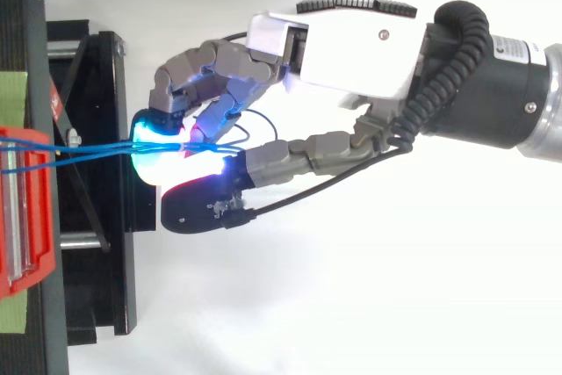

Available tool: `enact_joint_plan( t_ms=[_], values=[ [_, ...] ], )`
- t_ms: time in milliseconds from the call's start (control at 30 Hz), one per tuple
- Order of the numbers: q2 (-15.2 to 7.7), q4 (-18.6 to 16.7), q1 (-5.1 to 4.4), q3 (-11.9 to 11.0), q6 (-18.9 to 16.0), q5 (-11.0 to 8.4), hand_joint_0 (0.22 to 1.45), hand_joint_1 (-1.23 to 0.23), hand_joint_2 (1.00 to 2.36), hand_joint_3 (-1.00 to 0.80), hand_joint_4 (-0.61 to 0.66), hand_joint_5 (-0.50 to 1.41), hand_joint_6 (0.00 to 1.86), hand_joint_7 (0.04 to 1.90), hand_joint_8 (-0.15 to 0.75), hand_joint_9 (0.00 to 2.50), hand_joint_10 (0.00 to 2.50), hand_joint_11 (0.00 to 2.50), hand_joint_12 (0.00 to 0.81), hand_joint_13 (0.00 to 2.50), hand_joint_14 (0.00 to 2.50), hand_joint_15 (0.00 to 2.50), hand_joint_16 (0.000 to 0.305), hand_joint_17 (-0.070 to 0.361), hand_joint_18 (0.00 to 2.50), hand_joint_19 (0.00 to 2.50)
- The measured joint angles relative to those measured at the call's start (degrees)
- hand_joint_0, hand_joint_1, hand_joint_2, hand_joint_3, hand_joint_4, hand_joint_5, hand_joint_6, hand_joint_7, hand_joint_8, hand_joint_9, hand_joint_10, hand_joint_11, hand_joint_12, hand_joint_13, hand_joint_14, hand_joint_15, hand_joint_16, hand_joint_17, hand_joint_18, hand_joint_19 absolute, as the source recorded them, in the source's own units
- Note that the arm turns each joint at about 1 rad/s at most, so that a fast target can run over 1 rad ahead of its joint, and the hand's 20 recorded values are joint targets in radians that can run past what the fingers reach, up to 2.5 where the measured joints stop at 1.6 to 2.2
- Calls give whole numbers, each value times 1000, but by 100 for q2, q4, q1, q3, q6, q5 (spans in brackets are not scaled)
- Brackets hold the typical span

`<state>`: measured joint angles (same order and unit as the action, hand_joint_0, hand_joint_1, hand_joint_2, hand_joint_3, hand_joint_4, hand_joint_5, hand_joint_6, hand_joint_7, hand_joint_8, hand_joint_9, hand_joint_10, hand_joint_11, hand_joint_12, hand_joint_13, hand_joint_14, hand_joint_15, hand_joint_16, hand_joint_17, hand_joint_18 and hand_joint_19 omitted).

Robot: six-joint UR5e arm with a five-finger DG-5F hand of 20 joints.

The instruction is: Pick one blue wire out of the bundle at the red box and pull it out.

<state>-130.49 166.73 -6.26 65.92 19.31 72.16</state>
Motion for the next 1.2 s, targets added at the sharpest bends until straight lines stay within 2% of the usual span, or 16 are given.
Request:
enact_joint_plan(
  t_ms=[300, 433, 500, 600, 933, 1200],
  values=[
    [1, 0, 37, 0, 224, 0, 597, -732, 1014, -176, 253, -104, 656, 974, 279, 875, 18, 446, 387, 512, 13, 296, 64, 145, 365, 468],
    [-1, 0, 58, 1, 252, 0, 605, -750, 1014, -141, 238, -125, 727, 863, 278, 875, 20, 454, 388, 522, 15, 295, 65, 146, 373, 462],
    [-1, 0, 66, 1, 269, 0, 597, -730, 1012, -138, 271, -124, 737, 826, 282, 881, 17, 440, 394, 530, 14, 292, 67, 150, 384, 464],
    [1, 0, 82, 0, 293, 0, 591, -681, 1012, -153, 286, -91, 630, 1008, 280, 886, 15, 392, 395, 533, 12, 286, 68, 152, 387, 454],
    [4, 6, 135, 0, 304, 0, 611, -662, 1011, -121, 305, -70, 546, 1170, 288, 907, 17, 394, 399, 542, 12, 289, 68, 153, 384, 455],
    [5, 1, 149, 0, 294, -6, 612, -685, 1010, -89, 289, -76, 571, 1114, 293, 918, 16, 420, 403, 551, 12, 291, 69, 155, 403, 453]
  ],
)
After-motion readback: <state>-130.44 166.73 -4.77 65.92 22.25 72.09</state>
